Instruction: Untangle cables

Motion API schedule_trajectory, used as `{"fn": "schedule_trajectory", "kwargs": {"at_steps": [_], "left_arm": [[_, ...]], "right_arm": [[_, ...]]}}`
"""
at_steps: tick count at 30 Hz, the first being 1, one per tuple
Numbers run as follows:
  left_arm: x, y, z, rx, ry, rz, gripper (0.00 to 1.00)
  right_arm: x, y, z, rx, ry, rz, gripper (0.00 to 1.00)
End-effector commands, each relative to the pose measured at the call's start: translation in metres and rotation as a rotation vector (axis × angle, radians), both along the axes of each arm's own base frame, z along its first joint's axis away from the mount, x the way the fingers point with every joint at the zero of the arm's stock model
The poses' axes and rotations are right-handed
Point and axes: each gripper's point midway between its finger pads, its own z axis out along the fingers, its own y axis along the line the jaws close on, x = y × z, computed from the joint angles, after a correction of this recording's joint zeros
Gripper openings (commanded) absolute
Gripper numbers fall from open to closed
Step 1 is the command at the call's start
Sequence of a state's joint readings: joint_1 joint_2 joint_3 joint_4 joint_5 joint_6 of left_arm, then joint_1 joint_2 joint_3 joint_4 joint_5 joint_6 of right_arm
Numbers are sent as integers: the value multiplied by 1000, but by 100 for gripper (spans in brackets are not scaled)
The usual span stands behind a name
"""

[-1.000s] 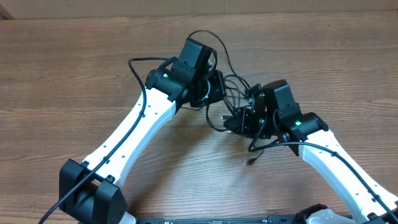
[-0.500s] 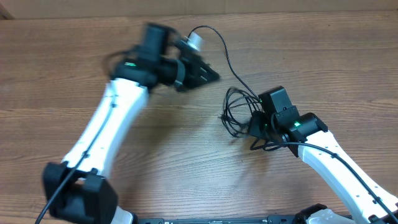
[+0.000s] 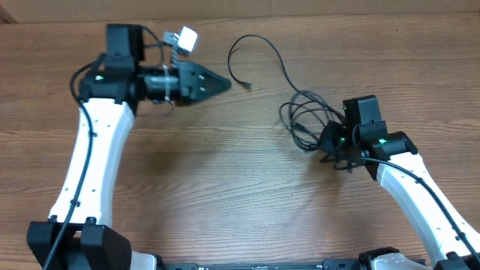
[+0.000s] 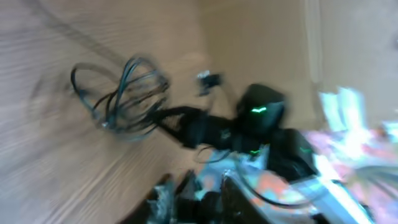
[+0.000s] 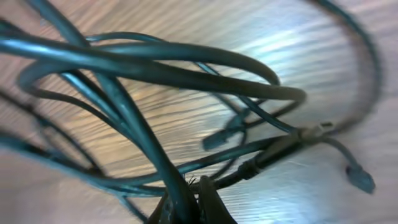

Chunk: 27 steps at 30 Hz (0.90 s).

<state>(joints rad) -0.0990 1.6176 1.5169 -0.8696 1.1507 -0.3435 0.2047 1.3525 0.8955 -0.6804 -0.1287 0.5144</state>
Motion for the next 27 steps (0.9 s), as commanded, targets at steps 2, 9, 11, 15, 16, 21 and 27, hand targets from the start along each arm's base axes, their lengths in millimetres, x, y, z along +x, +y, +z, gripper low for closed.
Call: {"fn": "schedule_trajectory", "kwargs": {"at_steps": [2,9,11,15,16,21,27], "left_arm": [[-8,-28,-33,259,-45,6,39],[-18,-46,-69,494,116,187,38],[-20,-45,-76,538,192,280,50],[-23,-49,-82,560,290,409,59],[-23,-49,-83,566,301,432,57],[-24,-55,-97,588,376,491,54],[-27,-72,-125,633,432,467,49]], "right_arm": [[1,19,8,40,-51,162,4],[-1,20,8,36,-54,191,4],[-1,20,8,36,-53,192,4],[-2,20,8,37,-50,191,4],[-2,21,8,44,-49,195,4],[-6,36,13,126,-47,238,4],[-9,44,17,176,-43,265,4]]}}
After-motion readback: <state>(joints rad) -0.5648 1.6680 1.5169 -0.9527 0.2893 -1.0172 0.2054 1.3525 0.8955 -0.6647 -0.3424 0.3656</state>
